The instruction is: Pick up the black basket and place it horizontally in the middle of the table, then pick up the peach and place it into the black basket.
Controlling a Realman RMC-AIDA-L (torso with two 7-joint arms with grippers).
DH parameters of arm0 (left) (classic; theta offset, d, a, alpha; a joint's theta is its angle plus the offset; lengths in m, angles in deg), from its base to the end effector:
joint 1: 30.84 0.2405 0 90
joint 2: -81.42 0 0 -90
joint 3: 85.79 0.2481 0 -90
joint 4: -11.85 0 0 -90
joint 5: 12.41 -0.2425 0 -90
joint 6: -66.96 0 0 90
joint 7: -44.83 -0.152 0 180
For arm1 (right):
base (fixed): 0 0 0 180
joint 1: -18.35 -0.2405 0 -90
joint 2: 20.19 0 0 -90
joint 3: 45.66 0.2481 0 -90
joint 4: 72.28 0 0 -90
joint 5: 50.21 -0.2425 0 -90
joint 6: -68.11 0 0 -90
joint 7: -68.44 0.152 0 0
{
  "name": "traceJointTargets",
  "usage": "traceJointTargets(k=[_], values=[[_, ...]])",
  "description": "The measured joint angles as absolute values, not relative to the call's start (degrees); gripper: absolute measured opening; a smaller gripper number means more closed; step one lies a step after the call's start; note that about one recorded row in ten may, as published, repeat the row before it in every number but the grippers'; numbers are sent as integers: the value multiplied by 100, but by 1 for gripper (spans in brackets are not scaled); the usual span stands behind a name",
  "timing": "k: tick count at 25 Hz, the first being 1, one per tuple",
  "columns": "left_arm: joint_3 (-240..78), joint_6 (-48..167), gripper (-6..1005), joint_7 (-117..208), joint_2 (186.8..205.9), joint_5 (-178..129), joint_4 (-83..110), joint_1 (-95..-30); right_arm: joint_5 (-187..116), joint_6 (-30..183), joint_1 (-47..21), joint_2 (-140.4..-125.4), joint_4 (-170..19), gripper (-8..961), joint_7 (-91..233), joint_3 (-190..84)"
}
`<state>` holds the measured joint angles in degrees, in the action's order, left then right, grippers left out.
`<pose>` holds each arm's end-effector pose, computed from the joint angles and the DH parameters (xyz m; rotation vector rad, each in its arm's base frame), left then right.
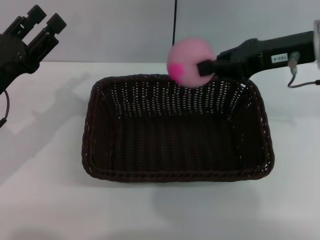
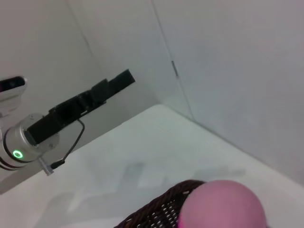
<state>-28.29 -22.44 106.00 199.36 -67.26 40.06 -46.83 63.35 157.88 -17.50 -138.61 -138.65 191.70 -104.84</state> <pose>-0.2945 0.3227 0.0416 -1.9871 -0.5354 -1.3493 0.1375 0.3976 0.0337 -2.8485 0.8134 0.4871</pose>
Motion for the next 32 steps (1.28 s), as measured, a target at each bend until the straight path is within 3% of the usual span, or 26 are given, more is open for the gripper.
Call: traceJointTargets(k=[4, 16, 21, 32], values=[[-2843, -2244, 667, 10606, 19933, -6726, 4006, -4670, 6350, 15804, -1847, -13814, -13585, 65, 19207, -10464], [-2911, -2252, 667, 10632, 19919, -6726, 4006, -4648, 6303, 15878, -1695, -13833, -13613, 501, 19192, -10253], [-2911, -2259, 664, 10635, 19923, -6726, 4006, -4628, 6145, 15896, -1560, -13860, -13558, 595, 18992, -9810], [-3061, -2287, 663, 10586, 19940, -6723, 3909, -4559, 3317, 16022, -563, -13885, -11435, 596, 15396, -8216]])
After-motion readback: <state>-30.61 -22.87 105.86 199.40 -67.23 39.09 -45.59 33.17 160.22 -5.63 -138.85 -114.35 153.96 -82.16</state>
